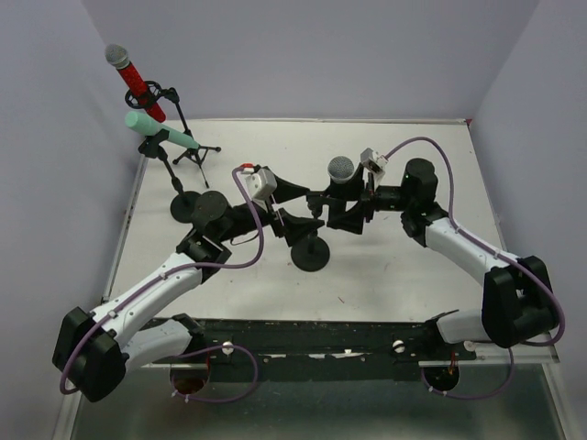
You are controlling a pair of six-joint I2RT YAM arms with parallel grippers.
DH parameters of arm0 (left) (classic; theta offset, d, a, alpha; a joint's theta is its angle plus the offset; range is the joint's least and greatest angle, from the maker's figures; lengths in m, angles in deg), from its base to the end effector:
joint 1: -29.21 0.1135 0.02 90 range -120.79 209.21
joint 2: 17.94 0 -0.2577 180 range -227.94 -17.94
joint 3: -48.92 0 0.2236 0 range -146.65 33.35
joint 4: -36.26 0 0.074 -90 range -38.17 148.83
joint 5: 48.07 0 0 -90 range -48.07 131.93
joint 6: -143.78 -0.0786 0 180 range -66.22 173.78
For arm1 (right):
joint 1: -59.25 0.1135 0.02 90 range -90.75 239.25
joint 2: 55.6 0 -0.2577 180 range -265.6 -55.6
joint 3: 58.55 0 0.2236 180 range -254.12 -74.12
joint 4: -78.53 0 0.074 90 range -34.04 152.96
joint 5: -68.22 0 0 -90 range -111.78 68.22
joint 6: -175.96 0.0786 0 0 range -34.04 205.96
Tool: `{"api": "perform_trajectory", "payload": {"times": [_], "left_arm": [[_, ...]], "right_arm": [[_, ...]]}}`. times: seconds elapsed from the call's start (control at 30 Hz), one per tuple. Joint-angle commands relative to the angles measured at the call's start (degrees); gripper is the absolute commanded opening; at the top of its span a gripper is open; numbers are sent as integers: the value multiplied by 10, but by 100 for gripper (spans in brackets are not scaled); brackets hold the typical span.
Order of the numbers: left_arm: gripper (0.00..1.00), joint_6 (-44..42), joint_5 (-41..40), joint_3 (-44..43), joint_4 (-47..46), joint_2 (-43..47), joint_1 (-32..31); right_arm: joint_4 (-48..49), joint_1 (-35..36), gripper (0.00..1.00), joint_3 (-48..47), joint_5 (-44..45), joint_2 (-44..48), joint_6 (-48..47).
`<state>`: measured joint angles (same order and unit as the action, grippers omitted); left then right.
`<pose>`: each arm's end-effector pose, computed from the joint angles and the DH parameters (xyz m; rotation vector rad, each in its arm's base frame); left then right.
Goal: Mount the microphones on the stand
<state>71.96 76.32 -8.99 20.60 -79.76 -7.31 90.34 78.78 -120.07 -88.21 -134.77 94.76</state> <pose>0.1804 -0.1888 0.3537 0.7561 1.3097 -1.1868 0.2488 0.1647 0.2881 -1.0500 1.4476 1.3174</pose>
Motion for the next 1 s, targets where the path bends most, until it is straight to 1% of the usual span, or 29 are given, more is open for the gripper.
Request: {"api": "perform_trajectory", "payload": {"times": [0.0, 0.13, 0.27, 0.37, 0.47, 0.67, 0.8, 0.87, 0.9, 0.97], "left_arm": [[98, -39, 9, 25, 35, 55, 5], [98, -62, -6, 74, 38, 95, 17], [98, -62, -33, 131, 2, 119, 19], [98, -55, -47, 155, -20, 126, 21], [98, -68, -48, 166, -15, 117, 20], [89, -60, -45, 174, -72, 36, 18], [84, -70, -58, 158, -124, -24, 12], [78, -74, -67, 143, -134, -51, 10], [71, -74, -68, 134, -138, -63, 9], [65, -75, -65, 119, -147, -87, 7]], "right_arm": [[-22, -24, 100, 4, 19, 27, 5], [-32, -49, 100, 5, -3, 45, -10], [-119, -59, 100, -4, -19, 60, -103], [-126, -61, 100, 2, -29, 65, -113], [-134, -70, 100, 4, -30, 67, -120], [-159, -122, 100, 0, -40, 71, -125], [-159, -136, 100, 15, -40, 84, -127], [-155, -140, 100, 20, -40, 91, -126], [-152, -142, 100, 22, -41, 92, -126], [-153, -143, 100, 20, -42, 90, -125]]}}
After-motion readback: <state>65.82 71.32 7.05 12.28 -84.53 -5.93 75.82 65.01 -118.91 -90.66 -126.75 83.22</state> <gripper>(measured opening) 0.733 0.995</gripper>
